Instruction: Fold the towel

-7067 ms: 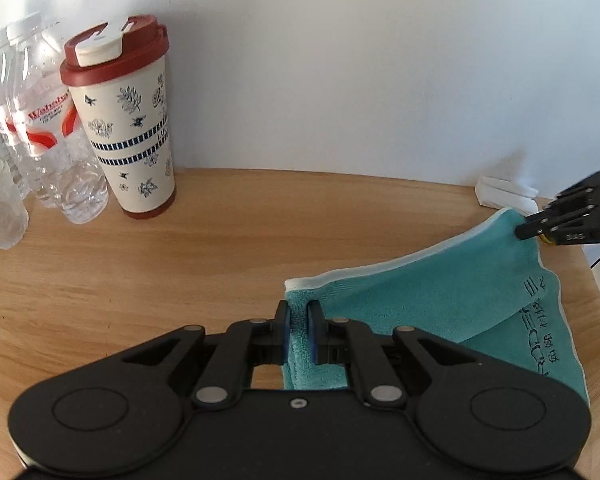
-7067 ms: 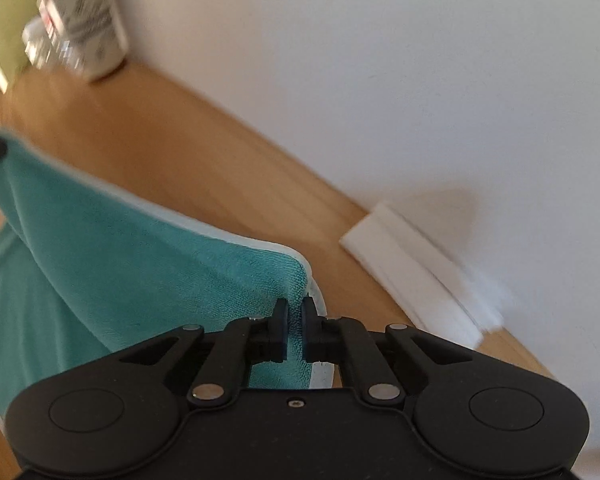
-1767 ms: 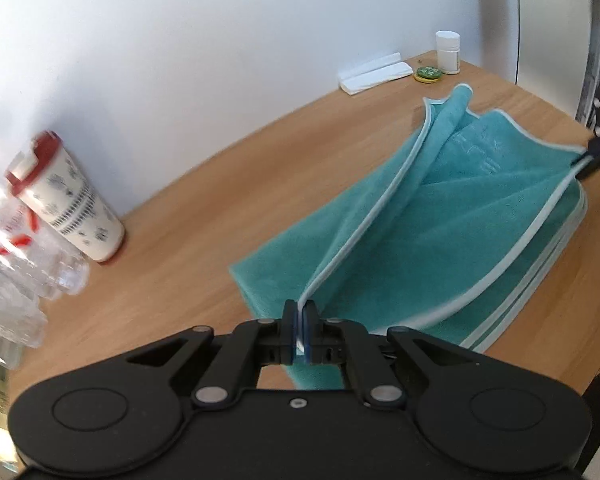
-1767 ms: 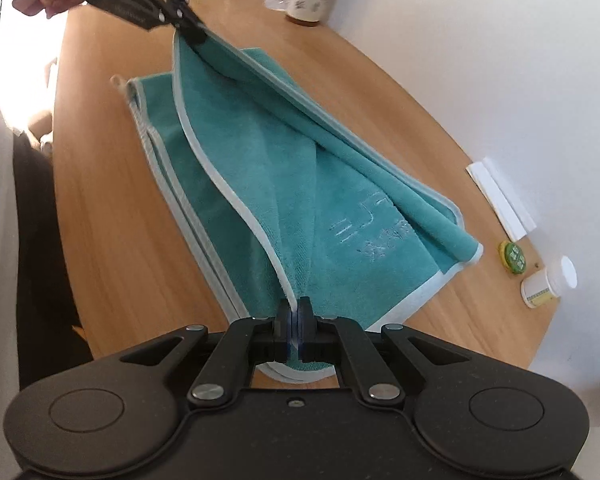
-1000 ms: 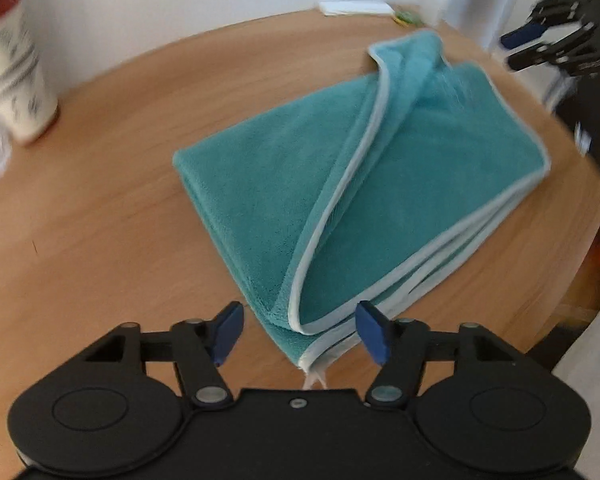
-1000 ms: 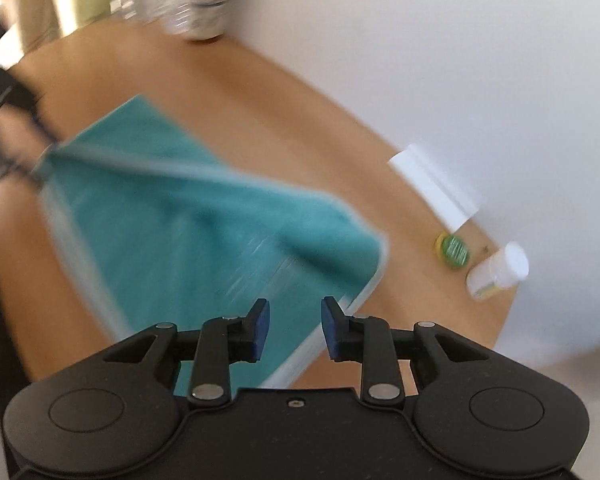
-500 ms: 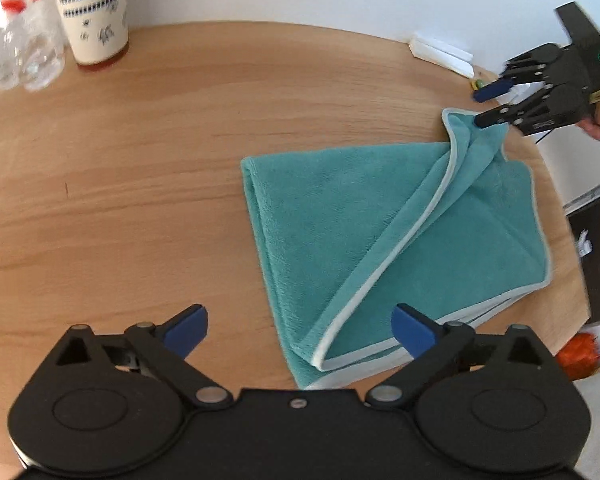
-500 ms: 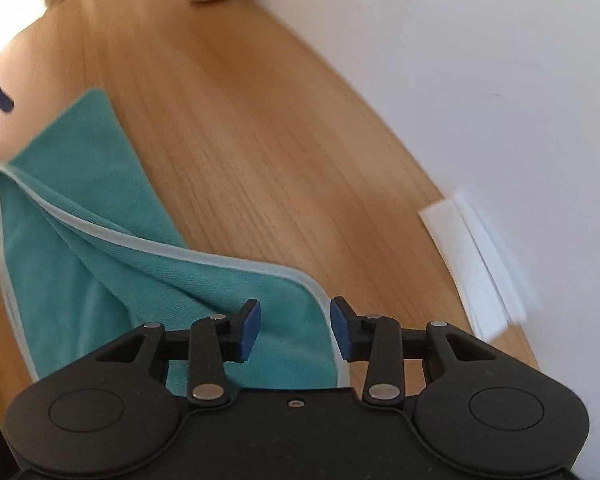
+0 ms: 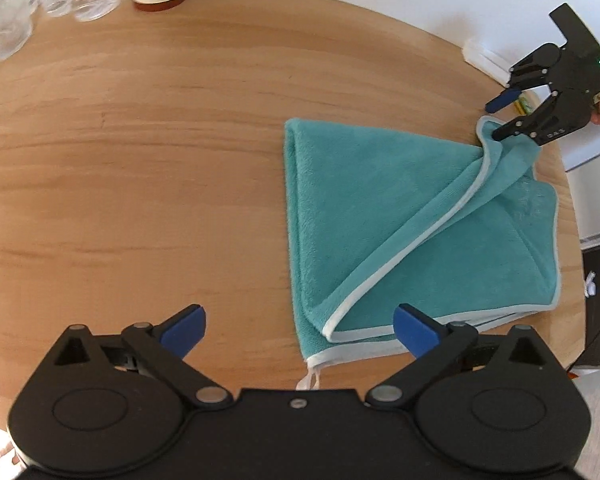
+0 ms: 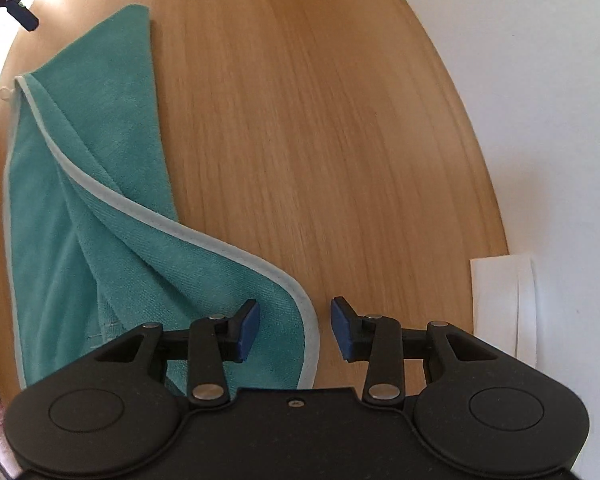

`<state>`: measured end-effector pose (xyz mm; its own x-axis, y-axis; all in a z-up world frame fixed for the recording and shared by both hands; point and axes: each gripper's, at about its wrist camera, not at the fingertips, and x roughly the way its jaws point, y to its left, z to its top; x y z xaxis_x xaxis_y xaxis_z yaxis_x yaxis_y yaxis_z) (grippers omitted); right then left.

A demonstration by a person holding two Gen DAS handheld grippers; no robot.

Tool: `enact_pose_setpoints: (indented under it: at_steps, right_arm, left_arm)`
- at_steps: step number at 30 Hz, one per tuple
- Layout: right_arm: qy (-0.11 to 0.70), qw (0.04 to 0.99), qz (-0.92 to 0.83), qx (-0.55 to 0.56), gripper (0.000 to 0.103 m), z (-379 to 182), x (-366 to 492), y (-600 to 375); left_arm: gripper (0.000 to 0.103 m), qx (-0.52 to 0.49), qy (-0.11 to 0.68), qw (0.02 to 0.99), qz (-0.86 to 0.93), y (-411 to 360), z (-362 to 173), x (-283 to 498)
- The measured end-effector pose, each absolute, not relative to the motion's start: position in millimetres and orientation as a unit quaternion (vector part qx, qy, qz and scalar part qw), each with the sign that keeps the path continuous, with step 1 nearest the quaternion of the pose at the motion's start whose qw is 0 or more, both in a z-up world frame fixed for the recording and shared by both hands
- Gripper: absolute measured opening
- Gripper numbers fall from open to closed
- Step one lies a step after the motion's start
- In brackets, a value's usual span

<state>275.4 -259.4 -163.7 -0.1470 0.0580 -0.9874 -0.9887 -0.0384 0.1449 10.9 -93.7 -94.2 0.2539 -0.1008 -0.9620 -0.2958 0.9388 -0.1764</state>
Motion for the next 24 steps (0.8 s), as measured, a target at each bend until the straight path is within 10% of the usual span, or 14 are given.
enact_pose_setpoints:
  at_steps: [3,24]
  right_arm:
    - [0.514,0.454,0.56,-0.465,0.013,-165,272,-258]
    - [0.37,0.637,0.558,-0.382,0.006,-52,176,-384]
  left_arm:
    - [0.102,-0.165,0.607,0.773,0.085,-95,-93,5]
    - [0.102,-0.138,0.57,0.802,0.113,-120,-75,-17]
